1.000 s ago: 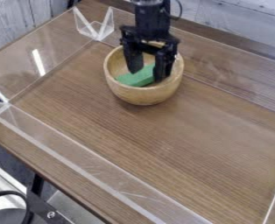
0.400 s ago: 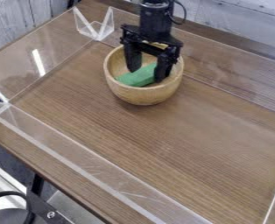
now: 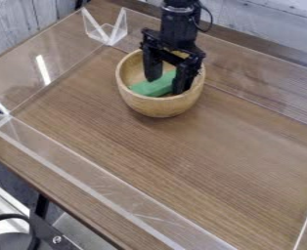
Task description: Remove the green block from inside the brown bowl and put it on the table
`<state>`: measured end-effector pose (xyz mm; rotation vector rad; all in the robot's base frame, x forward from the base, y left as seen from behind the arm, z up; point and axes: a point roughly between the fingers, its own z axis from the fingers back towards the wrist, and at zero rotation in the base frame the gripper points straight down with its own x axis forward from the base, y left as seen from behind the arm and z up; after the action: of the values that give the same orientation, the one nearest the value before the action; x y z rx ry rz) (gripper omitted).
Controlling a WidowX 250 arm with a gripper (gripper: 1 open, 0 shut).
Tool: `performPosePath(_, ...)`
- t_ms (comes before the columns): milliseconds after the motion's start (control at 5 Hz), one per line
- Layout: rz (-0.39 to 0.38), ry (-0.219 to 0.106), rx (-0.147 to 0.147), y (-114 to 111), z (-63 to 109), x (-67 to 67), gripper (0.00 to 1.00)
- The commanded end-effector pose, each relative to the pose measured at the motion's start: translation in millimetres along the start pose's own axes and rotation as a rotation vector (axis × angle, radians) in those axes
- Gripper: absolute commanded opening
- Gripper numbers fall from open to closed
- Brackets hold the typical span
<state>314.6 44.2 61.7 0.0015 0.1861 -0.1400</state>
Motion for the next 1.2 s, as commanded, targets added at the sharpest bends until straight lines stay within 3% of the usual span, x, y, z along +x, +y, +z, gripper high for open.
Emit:
performPosePath(0, -0.04, -0.052, 0.026, 6.0, 10.7, 13.0, 1.0)
performPosePath(200, -0.025, -0.026, -0.006, 7.6, 4.4, 14.7, 1.0)
performPosePath(400, -0.011, -0.006, -0.035, 8.6, 1.0, 14.9, 0.0)
performPosePath(600, 0.004, 0.012, -0.027, 8.0, -3.2, 14.7, 0.0)
performPosePath(1000, 0.035, -0.007, 0.022, 1.6, 27.3, 12.7, 0.0)
